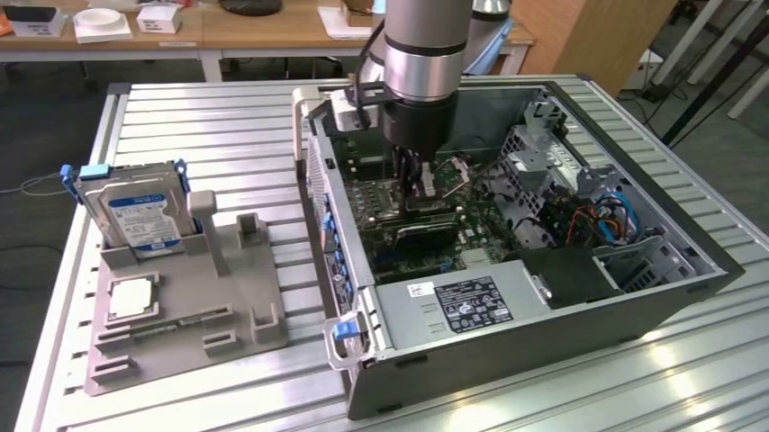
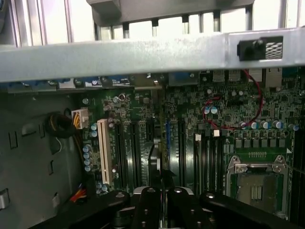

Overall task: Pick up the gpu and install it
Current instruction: 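Insert the gpu into the slot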

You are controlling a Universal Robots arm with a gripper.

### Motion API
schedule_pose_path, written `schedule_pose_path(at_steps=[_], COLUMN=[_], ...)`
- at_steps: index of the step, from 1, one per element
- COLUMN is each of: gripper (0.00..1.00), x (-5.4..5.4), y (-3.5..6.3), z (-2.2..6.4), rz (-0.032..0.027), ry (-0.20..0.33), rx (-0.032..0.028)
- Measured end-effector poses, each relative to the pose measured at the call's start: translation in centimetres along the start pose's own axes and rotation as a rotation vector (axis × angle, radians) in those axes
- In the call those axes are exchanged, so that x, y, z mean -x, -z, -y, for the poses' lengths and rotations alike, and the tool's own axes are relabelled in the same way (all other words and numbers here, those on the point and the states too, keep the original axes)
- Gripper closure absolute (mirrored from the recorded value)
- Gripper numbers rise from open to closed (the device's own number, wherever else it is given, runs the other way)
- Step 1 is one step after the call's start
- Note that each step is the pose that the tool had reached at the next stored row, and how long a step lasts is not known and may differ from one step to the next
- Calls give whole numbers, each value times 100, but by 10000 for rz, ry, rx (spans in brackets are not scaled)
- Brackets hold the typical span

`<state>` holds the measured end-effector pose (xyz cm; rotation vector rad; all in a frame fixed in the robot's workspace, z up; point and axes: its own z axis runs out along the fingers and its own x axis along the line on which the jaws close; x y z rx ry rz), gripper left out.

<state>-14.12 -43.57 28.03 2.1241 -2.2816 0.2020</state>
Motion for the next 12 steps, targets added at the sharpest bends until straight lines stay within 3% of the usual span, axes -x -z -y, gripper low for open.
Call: schedule_pose_path(at_steps=[6, 12], gripper=[85, 85], x=[7, 7], y=[-7, -7], z=[92, 92], rz=[2, 1], ry=[1, 0], rx=[-1, 0])
